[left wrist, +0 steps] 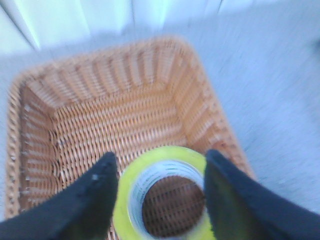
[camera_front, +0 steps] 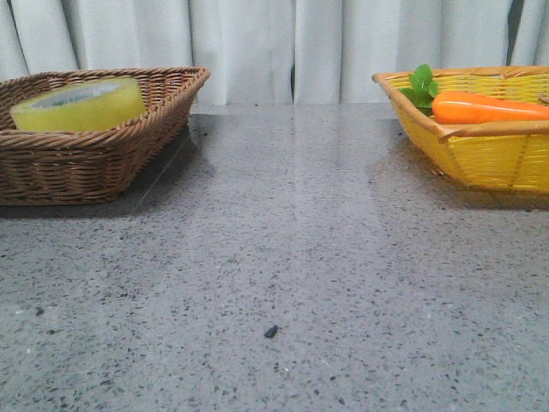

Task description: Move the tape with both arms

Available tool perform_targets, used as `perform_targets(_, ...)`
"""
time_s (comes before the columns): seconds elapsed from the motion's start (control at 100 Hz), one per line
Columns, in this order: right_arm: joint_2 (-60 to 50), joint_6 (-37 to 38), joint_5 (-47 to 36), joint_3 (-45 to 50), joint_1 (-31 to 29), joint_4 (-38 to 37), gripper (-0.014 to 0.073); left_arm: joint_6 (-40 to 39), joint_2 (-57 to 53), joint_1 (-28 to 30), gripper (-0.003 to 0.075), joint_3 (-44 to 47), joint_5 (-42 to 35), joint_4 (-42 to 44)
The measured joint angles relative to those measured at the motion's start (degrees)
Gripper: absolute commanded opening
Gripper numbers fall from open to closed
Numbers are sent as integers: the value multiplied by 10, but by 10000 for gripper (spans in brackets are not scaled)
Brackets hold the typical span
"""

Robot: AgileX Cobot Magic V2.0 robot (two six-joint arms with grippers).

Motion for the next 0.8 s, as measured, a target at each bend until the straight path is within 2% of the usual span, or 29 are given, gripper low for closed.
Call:
perform_targets(0.15,-96,-10,-81,62,0,-35,-64,0,-179,-24,174,153,-79,-7)
perform_targets(0.33,-149,-16,-108,127,0,-79,-64,0,-353,-43,-23,334,-105,-13)
perform_targets(0.49,-150,-16,-139,147,0,-125,-64,0,-437,-46,-21,414,-109,-13)
perform_targets(0.61,-150,-16,-145,149,0,-177,-67,0,-466,-46,-21,420,-122,-17)
perform_targets(0.8,-150,-16,-144,151,0,-190,-67,0,-475,-46,-21,421,-126,-27)
